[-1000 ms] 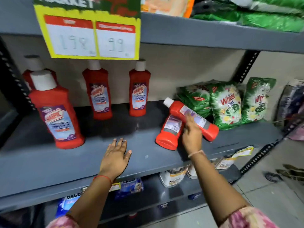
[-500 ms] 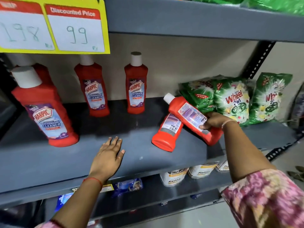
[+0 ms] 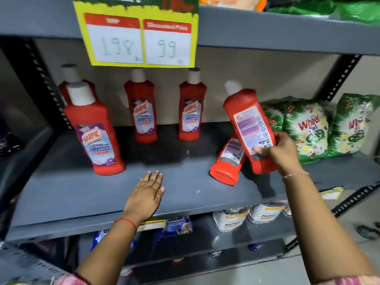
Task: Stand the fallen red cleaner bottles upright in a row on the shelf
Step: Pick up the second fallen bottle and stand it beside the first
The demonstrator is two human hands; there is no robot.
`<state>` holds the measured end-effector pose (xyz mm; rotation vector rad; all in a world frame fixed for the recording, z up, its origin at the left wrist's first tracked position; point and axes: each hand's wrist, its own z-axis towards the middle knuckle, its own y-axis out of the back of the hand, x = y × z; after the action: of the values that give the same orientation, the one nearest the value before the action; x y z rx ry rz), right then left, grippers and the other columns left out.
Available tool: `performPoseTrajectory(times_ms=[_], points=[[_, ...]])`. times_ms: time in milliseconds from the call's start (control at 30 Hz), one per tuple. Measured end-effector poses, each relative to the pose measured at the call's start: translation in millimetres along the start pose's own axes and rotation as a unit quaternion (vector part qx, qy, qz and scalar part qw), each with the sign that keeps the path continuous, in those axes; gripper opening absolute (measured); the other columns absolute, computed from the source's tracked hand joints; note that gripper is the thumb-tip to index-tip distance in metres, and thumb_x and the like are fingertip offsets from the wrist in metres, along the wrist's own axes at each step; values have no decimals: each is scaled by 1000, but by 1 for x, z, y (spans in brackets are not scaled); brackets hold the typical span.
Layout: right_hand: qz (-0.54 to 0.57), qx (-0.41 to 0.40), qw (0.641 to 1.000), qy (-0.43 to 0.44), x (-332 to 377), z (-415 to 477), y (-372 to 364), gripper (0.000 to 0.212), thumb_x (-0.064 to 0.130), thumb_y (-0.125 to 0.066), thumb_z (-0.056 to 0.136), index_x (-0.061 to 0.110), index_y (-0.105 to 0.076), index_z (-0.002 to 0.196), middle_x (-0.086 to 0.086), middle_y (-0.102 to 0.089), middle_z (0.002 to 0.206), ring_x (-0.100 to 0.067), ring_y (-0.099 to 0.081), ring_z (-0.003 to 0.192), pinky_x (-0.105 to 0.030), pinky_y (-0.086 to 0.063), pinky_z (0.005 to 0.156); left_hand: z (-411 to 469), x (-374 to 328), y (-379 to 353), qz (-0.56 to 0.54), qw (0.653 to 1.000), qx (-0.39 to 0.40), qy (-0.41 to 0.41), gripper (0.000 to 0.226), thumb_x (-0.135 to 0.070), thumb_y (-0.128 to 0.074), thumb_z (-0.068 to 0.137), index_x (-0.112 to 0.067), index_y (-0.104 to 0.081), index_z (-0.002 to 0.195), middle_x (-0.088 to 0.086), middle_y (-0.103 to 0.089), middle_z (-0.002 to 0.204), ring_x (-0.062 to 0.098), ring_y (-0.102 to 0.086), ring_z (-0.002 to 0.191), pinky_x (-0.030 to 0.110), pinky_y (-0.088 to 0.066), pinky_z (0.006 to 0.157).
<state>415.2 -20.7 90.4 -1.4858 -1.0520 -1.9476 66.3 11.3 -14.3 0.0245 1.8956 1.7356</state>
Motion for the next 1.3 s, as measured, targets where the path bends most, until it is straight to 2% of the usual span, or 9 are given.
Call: performPoseTrajectory(times_ms=[200,400,533,833,933,1033,1100,1200,1300], points=[[204,65,977,17,33,-49,-112,52,-14,-70,62,0,-48,107,-16,-64,101,-13,-64,73,-20,-56,68,-26,50,21,-14,998,-26,53,50,-30,-27,98,-13,-17,144,4,-15,156,17,-7,145,31,-6,120],[280,124,952,-8,30,-79,-211,49,-21,-65,63,8,-48,99,-14,-61,99,-2,-65,67,-17,-55,68,-56,103,45,-5,989,-66,129,49,-27,-30,97,-10,-22,142,8,-20,155,19,-12,144,34,-9,120],[269,140,953,-9,23,-84,-250,49,-17,-70,62,21,-51,87,-1,-64,88,-11,-63,76,-16,-55,67,-58,110,46,-9,987,-83,140,48,-25,-30,97,-10,-24,142,8,-23,154,20,-13,144,35,-10,120],[297,169,940,-24,6,-82,-288,51,-11,-73,62,23,-51,92,0,-65,94,-15,-64,85,-23,-56,71,-56,108,43,0,986,-95,137,48,-25,-29,96,-11,-24,142,5,-24,154,18,-12,144,34,-10,120],[294,185,938,-16,3,-82,-289,53,-9,-73,63,26,-51,96,3,-65,96,-6,-66,84,-26,-54,76,-56,108,43,1,986,-96,136,48,-26,-28,97,-12,-24,142,5,-24,154,18,-12,144,34,-10,120],[262,185,947,8,3,-94,-288,62,-6,-75,63,26,-47,108,-4,-61,110,-15,-62,101,-45,-47,94,-57,107,44,2,986,-96,139,48,-27,-28,97,-12,-23,143,4,-23,154,18,-11,145,33,-9,120],[130,102,985,59,3,-106,-290,89,11,-86,52,18,-38,126,-13,-48,127,-27,-43,120,-48,-33,106,-58,106,45,0,985,-93,142,48,-27,-27,97,-12,-22,143,4,-22,155,18,-10,145,33,-8,120],[-44,-8,997,66,9,-122,-301,126,48,-87,36,13,-23,138,-19,-38,132,-27,-25,123,-47,-23,103,-57,105,45,-1,985,-92,143,49,-27,-26,97,-13,-20,143,4,-21,155,17,-9,145,32,-7,120],[-116,-49,992,30,17,-127,-313,122,62,-78,43,9,-22,138,-21,-43,122,-36,-35,115,-47,-29,95,-56,104,46,-3,986,-90,144,49,-27,-26,97,-13,-19,143,3,-20,155,17,-9,145,31,-7,120]])
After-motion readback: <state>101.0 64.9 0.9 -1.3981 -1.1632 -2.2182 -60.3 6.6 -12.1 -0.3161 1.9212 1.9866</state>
